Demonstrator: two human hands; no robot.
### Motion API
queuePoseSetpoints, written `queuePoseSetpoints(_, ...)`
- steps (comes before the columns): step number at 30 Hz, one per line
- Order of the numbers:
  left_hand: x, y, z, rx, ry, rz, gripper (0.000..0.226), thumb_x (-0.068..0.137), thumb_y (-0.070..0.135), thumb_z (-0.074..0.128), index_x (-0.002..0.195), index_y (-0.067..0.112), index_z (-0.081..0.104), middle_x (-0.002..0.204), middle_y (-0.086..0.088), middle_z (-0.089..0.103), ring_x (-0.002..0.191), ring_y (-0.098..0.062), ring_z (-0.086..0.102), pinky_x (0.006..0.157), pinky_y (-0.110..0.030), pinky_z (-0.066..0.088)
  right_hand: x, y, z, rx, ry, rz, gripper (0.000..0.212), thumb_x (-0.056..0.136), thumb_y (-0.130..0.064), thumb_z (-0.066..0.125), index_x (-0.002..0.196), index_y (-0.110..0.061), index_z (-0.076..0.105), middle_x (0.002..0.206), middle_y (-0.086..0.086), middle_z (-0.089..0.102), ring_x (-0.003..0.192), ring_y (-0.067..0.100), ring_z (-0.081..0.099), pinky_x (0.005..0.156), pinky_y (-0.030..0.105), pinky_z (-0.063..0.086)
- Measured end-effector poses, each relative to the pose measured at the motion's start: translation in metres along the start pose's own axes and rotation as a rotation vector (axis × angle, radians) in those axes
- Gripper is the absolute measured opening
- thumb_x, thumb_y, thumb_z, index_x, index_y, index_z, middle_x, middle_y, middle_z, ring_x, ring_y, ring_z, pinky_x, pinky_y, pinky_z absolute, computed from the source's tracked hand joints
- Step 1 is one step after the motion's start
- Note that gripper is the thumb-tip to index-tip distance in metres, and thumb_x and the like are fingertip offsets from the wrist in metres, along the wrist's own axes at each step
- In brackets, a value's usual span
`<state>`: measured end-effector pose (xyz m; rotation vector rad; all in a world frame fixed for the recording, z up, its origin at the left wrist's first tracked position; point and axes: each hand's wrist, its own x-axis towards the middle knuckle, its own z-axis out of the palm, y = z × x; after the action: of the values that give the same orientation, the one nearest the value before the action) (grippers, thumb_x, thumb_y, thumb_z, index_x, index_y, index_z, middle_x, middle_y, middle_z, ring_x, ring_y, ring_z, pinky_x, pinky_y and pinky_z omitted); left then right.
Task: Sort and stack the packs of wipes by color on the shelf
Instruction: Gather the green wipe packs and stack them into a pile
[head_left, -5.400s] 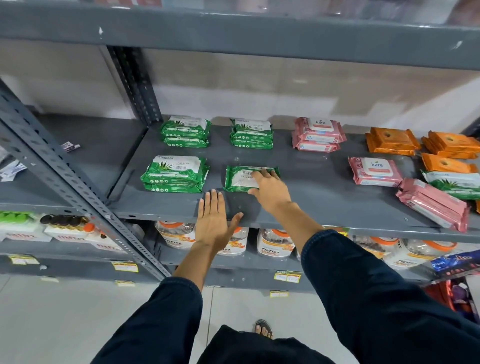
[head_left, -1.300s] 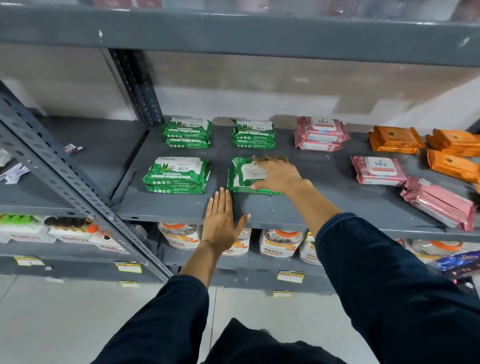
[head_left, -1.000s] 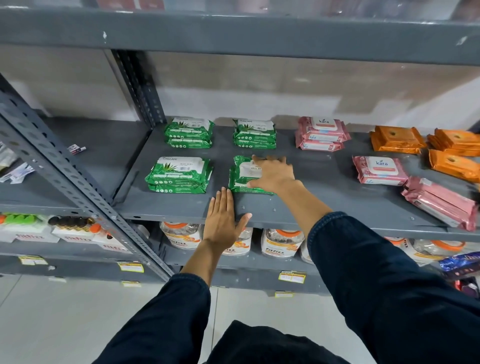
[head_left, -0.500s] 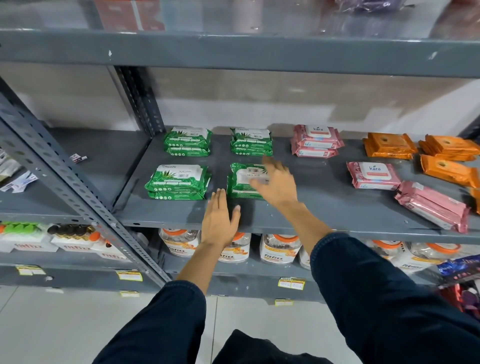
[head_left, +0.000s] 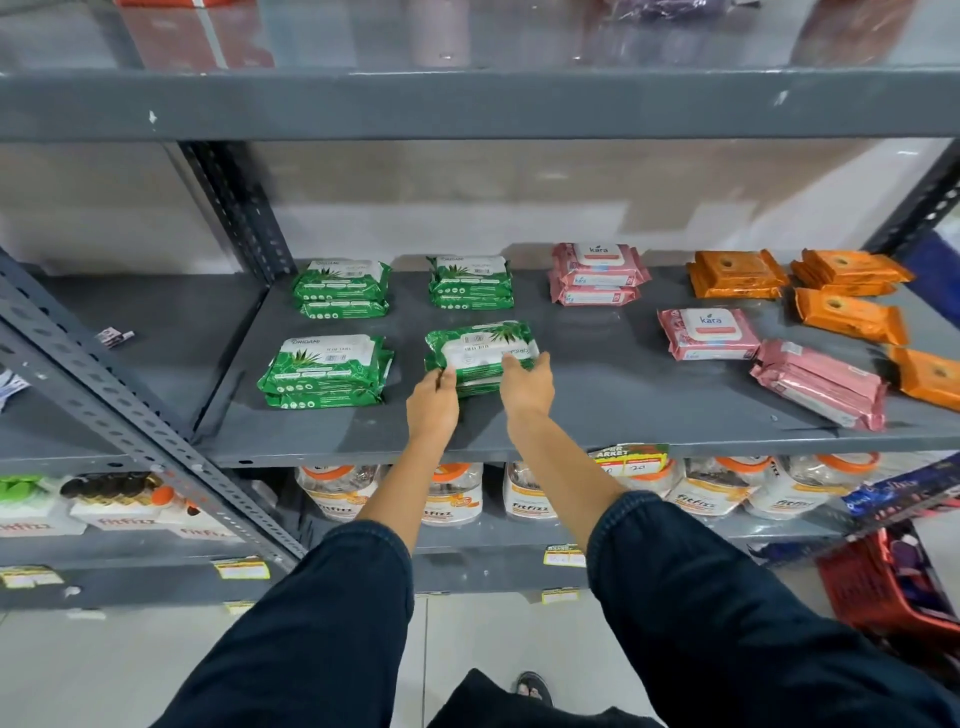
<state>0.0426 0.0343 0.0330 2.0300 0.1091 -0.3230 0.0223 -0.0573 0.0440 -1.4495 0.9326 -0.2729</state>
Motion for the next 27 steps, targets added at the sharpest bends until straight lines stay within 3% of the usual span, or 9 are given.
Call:
queuePoseSetpoints(7,-0.032,0.007,0.021,0.013,0.058,-0.035,0.038,0.099,0.026,0.038,0.127,0.002,0.049,0.132,-0.018,0.053,0.123,-0.034,0.048,0.1,-0.04,0.039,0.029,-0.01,-0.019,-0.191,-0.142,-0.046,0.065,0.093,-0.01,0.051,0.151,-0.016,0.022,0.157,0.006,0.026,0.137,0.028,0.038,0.096,0.034,0.042)
queuePoseSetpoints(11,-0.05,0.015,0.044,0.014,-0.037,-0.053,0.03,0.097,0.019,0.038,0.116,-0.001,0.05,0.12,-0.021,0.058,0.112,-0.036,0.054,0.09,-0.039,0.042,0.037,-0.015,-0.021,-0.254,-0.193,-0.082,0.062,0.09,-0.001,0.045,0.148,-0.017,0.032,0.141,0.01,0.05,0.103,0.027,0.055,0.075,0.026,0.04)
queuePoseSetpoints(12,-0.053,0.018,0.049,0.002,-0.094,-0.068,0.032,0.096,0.018,0.039,0.121,-0.001,0.048,0.124,-0.021,0.057,0.114,-0.035,0.053,0.09,-0.038,0.042,0.038,-0.016,-0.021,-0.246,-0.197,-0.078,0.06,0.09,0.0,0.046,0.147,-0.016,0.034,0.138,0.011,0.053,0.098,0.026,0.055,0.075,0.026,0.041)
queuePoseSetpoints(14,-0.061,0.026,0.057,-0.042,-0.218,-0.133,0.04,0.093,0.016,0.044,0.13,0.001,0.042,0.13,-0.019,0.053,0.118,-0.034,0.051,0.09,-0.036,0.042,0.041,-0.018,-0.024,-0.248,-0.217,-0.07,0.058,0.093,-0.002,0.049,0.148,-0.012,0.033,0.141,0.01,0.05,0.114,0.028,0.055,0.086,0.028,0.044)
queuePoseSetpoints(16,-0.062,0.031,0.056,0.044,-0.25,-0.137,0.031,0.088,0.013,0.047,0.117,0.002,0.053,0.119,-0.016,0.059,0.113,-0.033,0.055,0.091,-0.037,0.045,0.043,-0.02,-0.031,-0.25,-0.217,-0.073,0.055,0.095,-0.006,0.051,0.147,-0.008,0.033,0.15,0.009,0.041,0.133,0.026,0.044,0.104,0.027,0.037)
queuePoseSetpoints(19,-0.054,0.046,0.026,0.121,0.031,0.089,0.02,0.084,0.009,0.048,0.08,0.007,0.068,0.08,-0.001,0.064,0.083,-0.025,0.061,0.072,-0.029,0.046,0.042,-0.018,-0.045,-0.176,-0.118,-0.087,0.047,0.096,-0.012,0.051,0.141,-0.006,0.044,0.147,0.008,0.046,0.122,0.023,0.052,0.105,0.027,0.037)
queuePoseSetpoints(22,-0.021,0.06,-0.009,0.011,0.253,0.179,0.023,0.091,0.015,0.049,0.104,0.012,0.068,0.103,-0.004,0.07,0.092,-0.022,0.064,0.082,-0.031,0.051,0.033,-0.005,-0.053,-0.204,-0.028,-0.078,0.043,0.094,-0.027,0.054,0.13,-0.003,0.056,0.129,0.014,0.061,0.106,0.028,0.06,0.1,0.034,0.044)
queuePoseSetpoints(25,0.014,0.058,-0.008,-0.024,0.039,-0.103,0.047,0.093,0.028,0.05,0.132,0.001,0.045,0.131,-0.014,0.055,0.113,-0.03,0.055,0.094,-0.036,0.043,0.018,0.01,-0.049,-0.23,-0.025,-0.028,0.053,0.089,-0.045,0.056,0.121,-0.003,0.062,0.117,0.016,0.067,0.107,0.032,0.063,0.094,0.036,0.048)
queuePoseSetpoints(27,0.021,0.05,-0.001,-0.105,-0.097,-0.255,0.05,0.093,0.025,0.051,0.134,0.0,0.04,0.115,-0.013,0.058,0.098,-0.025,0.051,0.085,-0.034,0.041,0.013,0.015,-0.043,-0.257,-0.05,0.008,0.058,0.085,-0.052,0.057,0.117,-0.003,0.064,0.113,0.016,0.069,0.104,0.032,0.065,0.091,0.037,0.05)
